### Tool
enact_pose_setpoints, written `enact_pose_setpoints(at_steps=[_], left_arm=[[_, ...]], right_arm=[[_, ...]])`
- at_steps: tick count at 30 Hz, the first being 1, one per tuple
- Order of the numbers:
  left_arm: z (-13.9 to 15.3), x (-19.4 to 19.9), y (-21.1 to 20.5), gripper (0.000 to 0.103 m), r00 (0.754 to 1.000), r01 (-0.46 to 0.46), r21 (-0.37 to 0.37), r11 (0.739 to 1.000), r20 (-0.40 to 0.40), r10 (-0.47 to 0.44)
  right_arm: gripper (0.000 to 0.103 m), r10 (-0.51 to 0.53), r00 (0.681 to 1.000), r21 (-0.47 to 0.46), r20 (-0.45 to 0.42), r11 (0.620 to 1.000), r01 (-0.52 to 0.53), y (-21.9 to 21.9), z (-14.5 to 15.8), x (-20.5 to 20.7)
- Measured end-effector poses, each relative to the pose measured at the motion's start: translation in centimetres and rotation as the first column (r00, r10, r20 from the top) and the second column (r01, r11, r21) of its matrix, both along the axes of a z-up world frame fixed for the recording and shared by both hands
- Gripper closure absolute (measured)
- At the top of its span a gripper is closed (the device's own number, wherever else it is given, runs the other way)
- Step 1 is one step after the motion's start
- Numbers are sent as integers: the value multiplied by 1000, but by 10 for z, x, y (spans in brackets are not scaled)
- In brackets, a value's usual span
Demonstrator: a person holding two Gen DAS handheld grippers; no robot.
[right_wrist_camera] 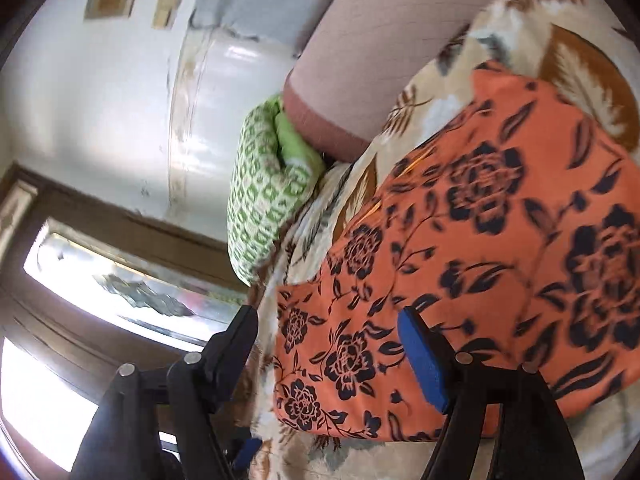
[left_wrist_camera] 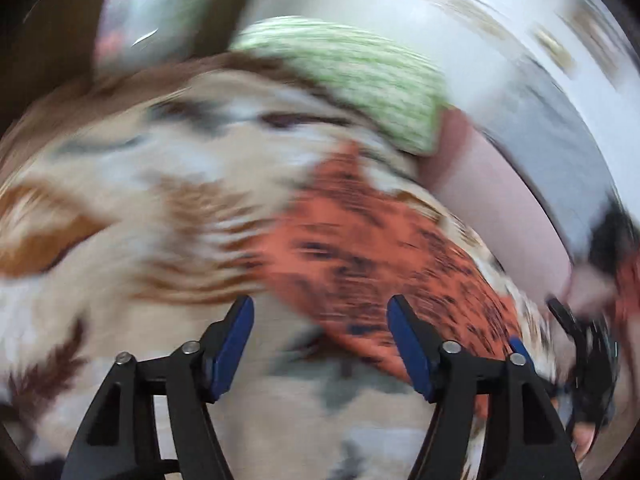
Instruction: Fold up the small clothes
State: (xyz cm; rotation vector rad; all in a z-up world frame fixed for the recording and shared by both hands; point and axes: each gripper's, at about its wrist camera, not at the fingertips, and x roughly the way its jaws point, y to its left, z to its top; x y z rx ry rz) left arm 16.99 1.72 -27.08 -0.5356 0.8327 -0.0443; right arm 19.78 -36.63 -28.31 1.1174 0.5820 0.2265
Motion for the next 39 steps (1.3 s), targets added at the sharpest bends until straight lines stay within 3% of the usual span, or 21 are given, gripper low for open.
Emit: enact_pose_setpoints(at_steps=[2,4,6,14,16,22,25,26,29,30,34,35,36,37,39], left_arm=[[-9,1,18,30,999,-29,-76,997,-47,25],[-22,4,28,30,993,-19,-181,983,-119,-3],[-29,6,25,30,990,3,-262,965,-134,-40],[-41,46,-8,30,997,30,-225,974,-57,-44],[-52,65,-16,30,993,26,-203,979,-104,-48],[-62,93,-19,33,999,22,-286,958,-21,-29],[-65,110,-30,66,996,77,-264,961,-15,-84],[-68,114,-33,71,995,90,-271,958,-15,-98],[-65,121,-42,79,993,120,-248,961,18,-119],[-61,122,-44,80,991,135,-236,962,32,-132],[-42,117,-51,83,981,187,-172,967,92,-173],[-35,114,-55,83,976,202,-146,968,111,-187],[-26,111,-62,84,968,226,-107,968,135,-211],[-18,108,-68,84,962,239,-73,968,150,-226],[1,103,-83,84,948,269,-17,963,180,-262]], right_arm=[[27,9,1000,-4,6,1000,-9,17,3,-3],[27,6,1000,-9,12,1000,-6,28,6,-5],[27,6,1000,-9,15,1000,-6,37,9,-8],[28,17,999,-51,33,999,-15,55,22,-6],[28,13,1000,-74,23,997,-12,54,21,-3],[28,-2,1000,-91,12,996,3,41,15,3],[30,-6,1000,-116,-2,993,5,33,10,6],[31,-1,1000,-124,-4,992,0,31,8,8],[52,4,1000,-175,-28,985,-9,29,3,12],[67,6,999,-187,-38,982,-13,29,0,14],[75,24,991,-213,-130,976,-52,34,-16,26],[75,47,978,-209,-201,974,-90,37,-28,33],[79,104,932,-172,-346,970,-173,43,-58,44],[91,82,936,-156,-342,977,-143,38,-62,41],[92,88,944,-64,-318,991,-114,23,-62,35]])
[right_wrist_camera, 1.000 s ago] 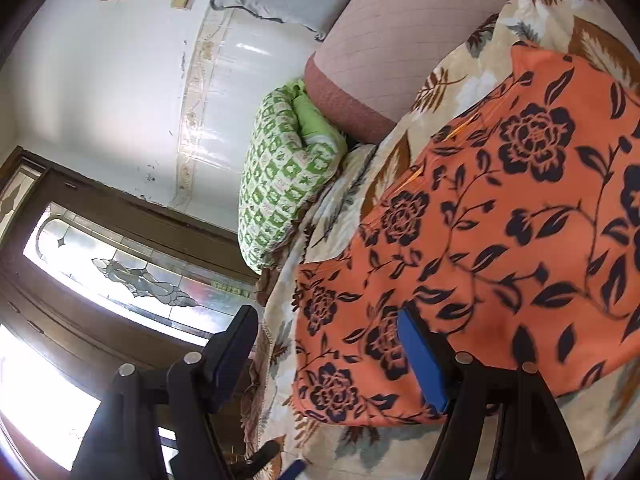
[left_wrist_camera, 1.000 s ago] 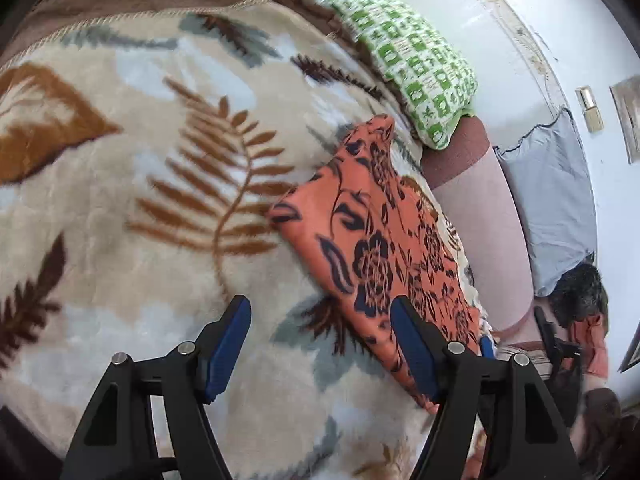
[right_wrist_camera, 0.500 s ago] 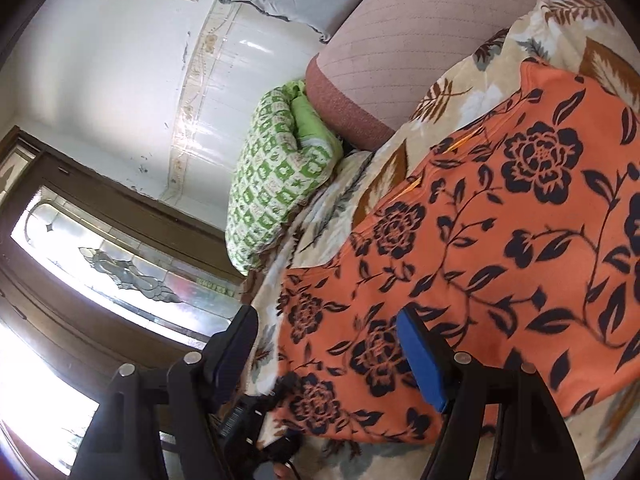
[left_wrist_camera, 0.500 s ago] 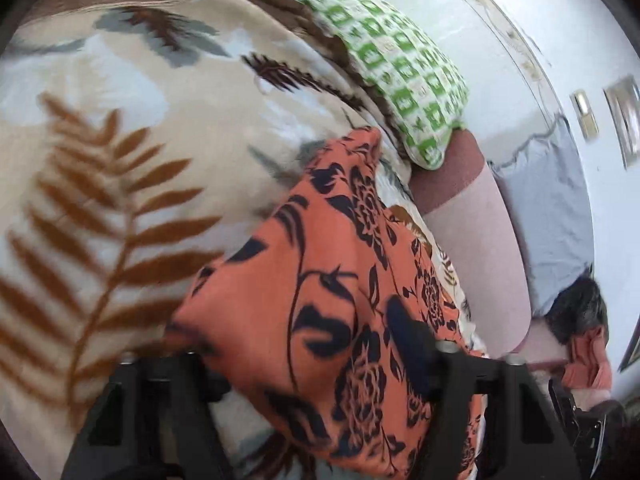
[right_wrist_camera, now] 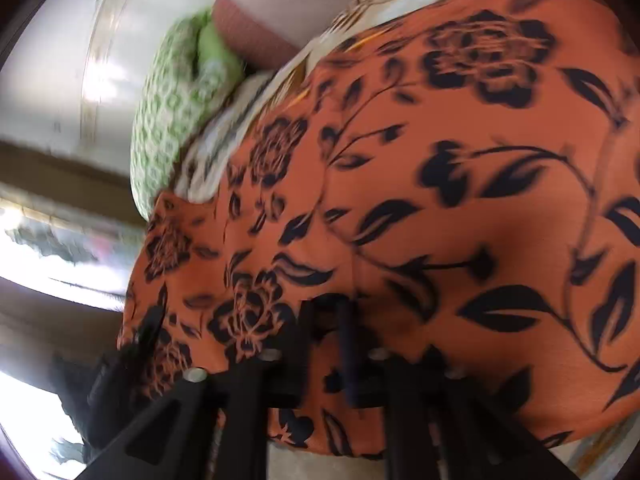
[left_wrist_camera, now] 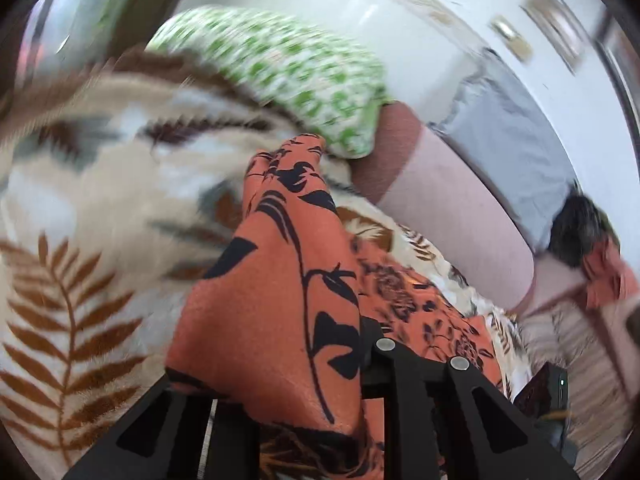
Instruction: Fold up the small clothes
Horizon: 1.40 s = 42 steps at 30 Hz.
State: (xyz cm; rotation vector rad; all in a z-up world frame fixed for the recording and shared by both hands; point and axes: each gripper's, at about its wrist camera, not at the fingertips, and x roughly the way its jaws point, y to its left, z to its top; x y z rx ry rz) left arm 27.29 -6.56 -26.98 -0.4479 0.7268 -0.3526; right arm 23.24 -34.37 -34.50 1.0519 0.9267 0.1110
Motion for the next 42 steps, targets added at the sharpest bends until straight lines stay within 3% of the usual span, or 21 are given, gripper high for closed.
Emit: enact_pose_setpoints(at_steps=[6,10,14,18,19,21,23,24,25,26,28,29,31,33,35,39,41,42], left_arm=[[56,-16,-67,84,986,112,123,986,109,-125],[66,-22,-129,84,971,189,184,965,114,-212],[47,-29,-206,84,948,280,254,926,79,-308],[-4,-33,-272,82,921,381,345,858,-56,-386],[-10,-34,-275,77,917,392,356,848,-79,-391],[-7,-44,-266,66,903,423,333,843,-80,-422],[13,-55,-242,41,876,470,293,833,-40,-480],[23,-62,-227,35,868,479,270,835,-6,-496],[36,-67,-208,24,865,475,246,845,44,-500],[46,-73,-188,17,865,463,232,855,93,-494],[54,-77,-155,16,880,411,243,879,149,-452],[52,-72,-140,16,900,365,282,887,136,-414],[39,-60,-121,16,931,310,309,899,91,-352],[16,-43,-101,16,954,291,261,921,-7,-299],[-3,-35,-91,16,959,284,233,930,-78,-273],[-26,-28,-100,16,945,316,285,905,-175,-276],[-25,-27,-106,16,944,322,282,904,-163,-285],[-23,-28,-108,16,943,328,287,900,-157,-294]], right_arm=[[86,-220,963,19,157,975,220,-63,27,-46],[86,-333,921,48,204,943,331,-102,34,-76],[86,-428,880,94,208,904,417,-138,31,-101],[86,-487,850,160,201,872,462,-166,20,-116],[86,-496,846,186,198,866,464,-173,16,-120],[86,-511,837,289,196,846,448,-182,7,-125],[80,-509,836,342,206,838,426,-182,6,-122],[58,-500,839,344,216,843,413,-179,8,-121],[25,-491,839,346,234,849,400,-175,13,-118],[22,-476,840,345,259,858,380,-170,18,-115],[22,-413,858,301,304,896,325,-159,31,-108],[22,-377,874,250,308,918,308,-150,38,-103],[22,-319,904,166,284,945,281,-135,44,-93],[22,-295,930,70,217,955,287,-123,44,-85],[22,-292,941,19,169,956,293,-117,41,-81],[22,-301,945,-82,127,946,313,-108,37,-73],[34,-273,948,-167,165,939,300,-102,42,-67],[69,-246,955,-234,166,931,281,-98,47,-62]])
